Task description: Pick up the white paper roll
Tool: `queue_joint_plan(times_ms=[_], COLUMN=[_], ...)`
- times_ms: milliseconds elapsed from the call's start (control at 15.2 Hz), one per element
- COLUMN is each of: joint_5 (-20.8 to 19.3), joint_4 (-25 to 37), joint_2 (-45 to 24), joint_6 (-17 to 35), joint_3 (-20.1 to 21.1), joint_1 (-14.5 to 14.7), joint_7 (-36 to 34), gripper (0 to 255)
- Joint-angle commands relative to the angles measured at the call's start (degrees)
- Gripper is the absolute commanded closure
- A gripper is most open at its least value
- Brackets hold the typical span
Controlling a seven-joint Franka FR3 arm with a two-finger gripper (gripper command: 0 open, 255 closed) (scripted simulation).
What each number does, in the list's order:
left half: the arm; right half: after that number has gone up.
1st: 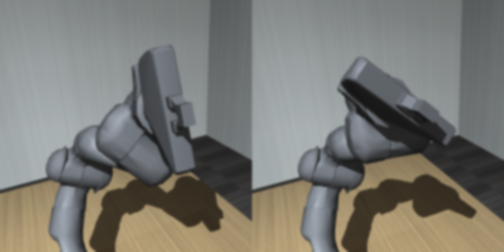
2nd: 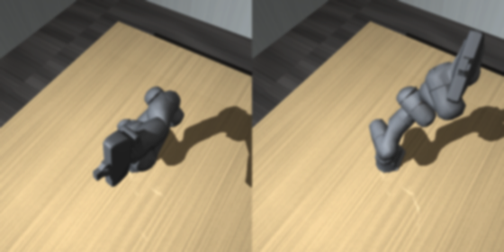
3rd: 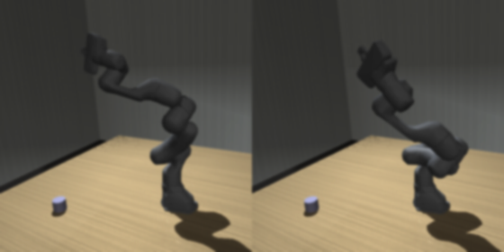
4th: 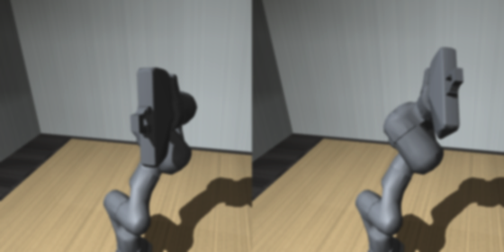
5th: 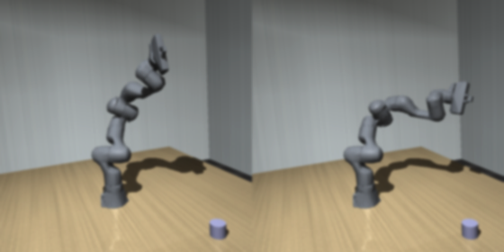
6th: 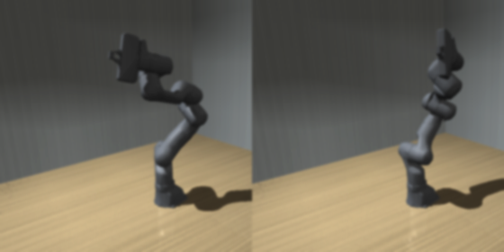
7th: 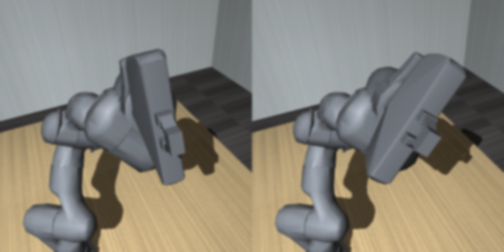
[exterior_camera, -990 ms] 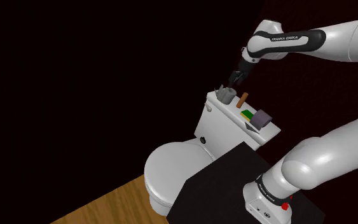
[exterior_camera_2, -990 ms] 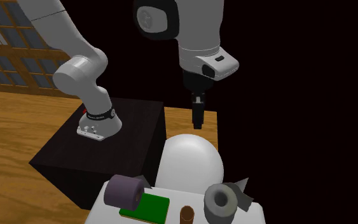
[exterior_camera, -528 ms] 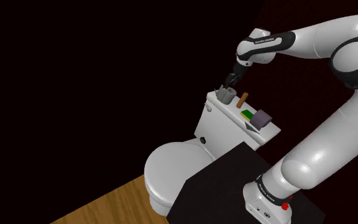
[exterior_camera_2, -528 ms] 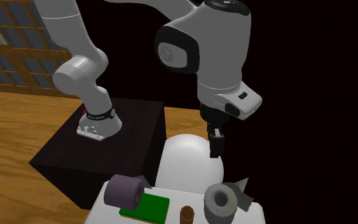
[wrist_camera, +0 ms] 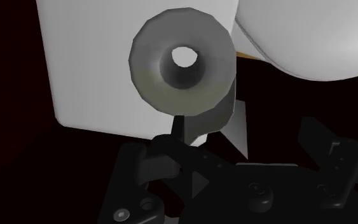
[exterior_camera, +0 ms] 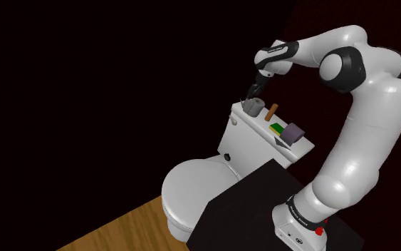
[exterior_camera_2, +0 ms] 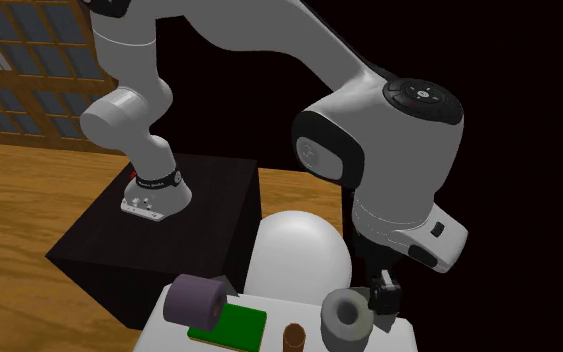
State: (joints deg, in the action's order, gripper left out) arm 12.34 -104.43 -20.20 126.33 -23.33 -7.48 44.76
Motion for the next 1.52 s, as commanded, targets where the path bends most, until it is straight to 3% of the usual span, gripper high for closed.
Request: queue_joint_plan(times_ms=[0, 660, 726, 1452], joint_5=[2.04, 3.91, 3.90, 3.45], joint_4=[5.02, 4.12, 4.17, 4.48], joint_2=[-4.89, -8.56, -8.56, -7.73], joint_6=[-0.53, 3.82, 3.76, 2.68], joint_3=[0.74, 1.88, 1.87, 1.61], joint_1=[-1.86, -2.79, -2.81, -2.62], joint_7=[2.37, 3.82, 3.84, 3.50], gripper=[0, 0, 255, 255])
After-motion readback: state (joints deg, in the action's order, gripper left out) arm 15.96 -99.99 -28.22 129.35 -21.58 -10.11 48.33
